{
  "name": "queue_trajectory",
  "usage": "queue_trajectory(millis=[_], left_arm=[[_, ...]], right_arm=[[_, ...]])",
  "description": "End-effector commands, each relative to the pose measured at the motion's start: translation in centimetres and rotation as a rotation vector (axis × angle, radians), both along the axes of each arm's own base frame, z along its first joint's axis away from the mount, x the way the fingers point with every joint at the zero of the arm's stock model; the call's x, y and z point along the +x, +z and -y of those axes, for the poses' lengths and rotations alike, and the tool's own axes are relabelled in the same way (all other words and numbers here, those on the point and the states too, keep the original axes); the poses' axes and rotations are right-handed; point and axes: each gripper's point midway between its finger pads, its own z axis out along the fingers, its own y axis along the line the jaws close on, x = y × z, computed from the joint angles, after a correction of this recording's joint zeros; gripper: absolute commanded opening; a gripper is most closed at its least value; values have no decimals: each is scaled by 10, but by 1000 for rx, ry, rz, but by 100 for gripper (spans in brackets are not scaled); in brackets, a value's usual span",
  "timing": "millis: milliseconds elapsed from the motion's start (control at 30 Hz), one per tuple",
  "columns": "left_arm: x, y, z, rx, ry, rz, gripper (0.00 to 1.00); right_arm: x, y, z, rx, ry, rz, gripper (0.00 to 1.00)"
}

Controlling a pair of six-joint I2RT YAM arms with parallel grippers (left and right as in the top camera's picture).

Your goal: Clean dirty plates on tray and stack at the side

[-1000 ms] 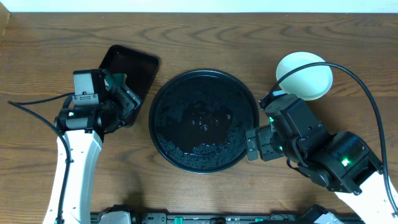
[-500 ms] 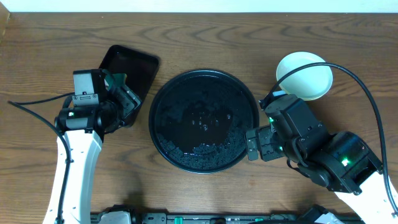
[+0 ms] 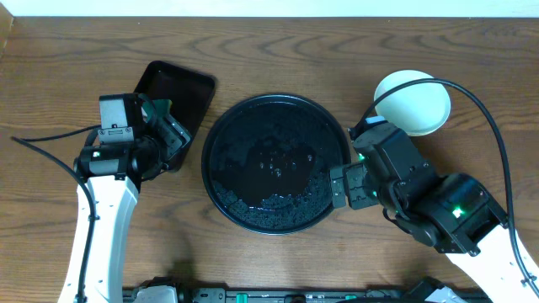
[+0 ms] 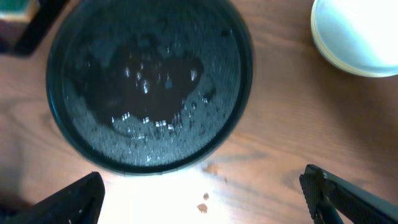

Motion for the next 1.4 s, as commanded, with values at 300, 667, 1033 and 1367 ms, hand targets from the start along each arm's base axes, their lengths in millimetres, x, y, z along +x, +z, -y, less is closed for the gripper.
queue_trajectory(millis=[300,667,1033,1367], left_arm=[[-2,-3,1,-8,-2,-9,80],[-2,-3,1,-8,-2,-9,80],[-2,-3,1,-8,-2,-9,80],[-2,-3,1,-8,-2,-9,80]], right_arm=[[9,-62,38,162,-129,131,99],[-3,-97,62,309,-180,316,99],[-4,-101,70,480,-164,567,99],[0,-89,78,541,-146,694,99]])
